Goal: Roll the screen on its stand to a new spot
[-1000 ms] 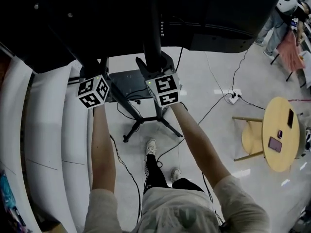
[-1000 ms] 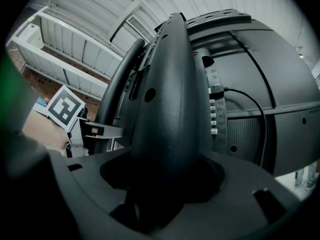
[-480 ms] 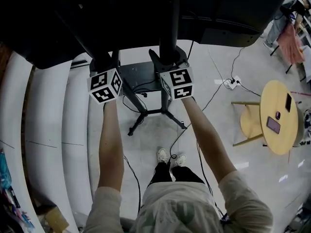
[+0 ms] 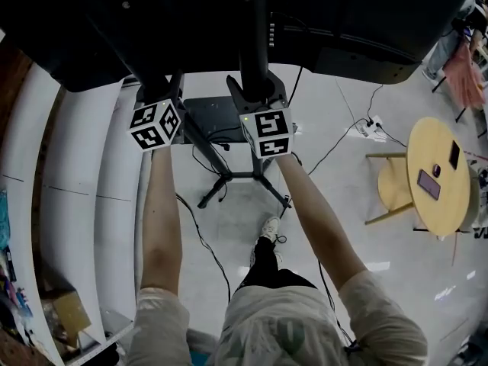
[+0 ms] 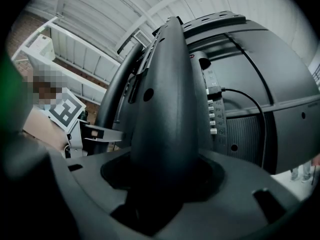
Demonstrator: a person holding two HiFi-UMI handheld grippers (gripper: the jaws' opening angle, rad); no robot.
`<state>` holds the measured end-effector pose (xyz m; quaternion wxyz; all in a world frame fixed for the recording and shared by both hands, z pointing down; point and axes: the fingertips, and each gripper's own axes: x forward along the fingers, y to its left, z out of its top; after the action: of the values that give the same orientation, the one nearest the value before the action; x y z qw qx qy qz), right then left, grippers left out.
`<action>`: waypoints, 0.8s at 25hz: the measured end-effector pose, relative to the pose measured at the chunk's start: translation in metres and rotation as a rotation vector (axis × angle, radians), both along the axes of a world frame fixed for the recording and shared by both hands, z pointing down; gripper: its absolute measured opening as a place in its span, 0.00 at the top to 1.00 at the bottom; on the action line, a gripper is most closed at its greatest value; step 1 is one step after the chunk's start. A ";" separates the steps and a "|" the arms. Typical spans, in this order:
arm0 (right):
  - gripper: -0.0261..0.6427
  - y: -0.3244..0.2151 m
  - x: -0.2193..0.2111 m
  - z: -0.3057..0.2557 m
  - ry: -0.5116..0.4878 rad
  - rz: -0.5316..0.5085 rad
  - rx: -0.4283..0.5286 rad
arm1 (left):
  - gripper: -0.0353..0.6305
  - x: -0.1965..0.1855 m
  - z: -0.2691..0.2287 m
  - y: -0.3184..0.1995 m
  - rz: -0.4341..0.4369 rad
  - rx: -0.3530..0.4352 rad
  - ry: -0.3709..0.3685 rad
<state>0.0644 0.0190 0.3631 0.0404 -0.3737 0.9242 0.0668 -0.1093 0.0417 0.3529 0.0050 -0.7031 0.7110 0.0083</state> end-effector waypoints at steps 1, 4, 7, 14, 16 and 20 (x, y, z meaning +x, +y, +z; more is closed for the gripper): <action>0.60 0.009 0.000 0.001 -0.005 -0.001 0.001 | 0.62 0.000 0.001 0.008 0.002 -0.006 0.000; 0.61 0.032 -0.003 -0.002 -0.022 0.001 0.009 | 0.62 -0.004 -0.002 0.028 0.010 -0.007 -0.004; 0.61 0.056 -0.009 -0.005 -0.032 -0.001 0.012 | 0.62 -0.009 -0.003 0.049 0.013 0.001 0.001; 0.61 0.104 -0.021 -0.008 -0.038 0.007 -0.005 | 0.62 -0.020 -0.008 0.091 0.041 0.004 -0.003; 0.61 0.118 -0.026 -0.002 -0.040 0.009 -0.022 | 0.63 -0.024 -0.001 0.105 0.042 -0.001 0.001; 0.62 0.146 -0.031 0.007 -0.037 0.012 -0.038 | 0.62 -0.031 0.006 0.134 0.052 -0.002 0.004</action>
<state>0.0331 0.1652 0.3705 0.0500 -0.3810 0.9222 0.0426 -0.1407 0.1752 0.3588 0.0028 -0.7214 0.6924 0.0089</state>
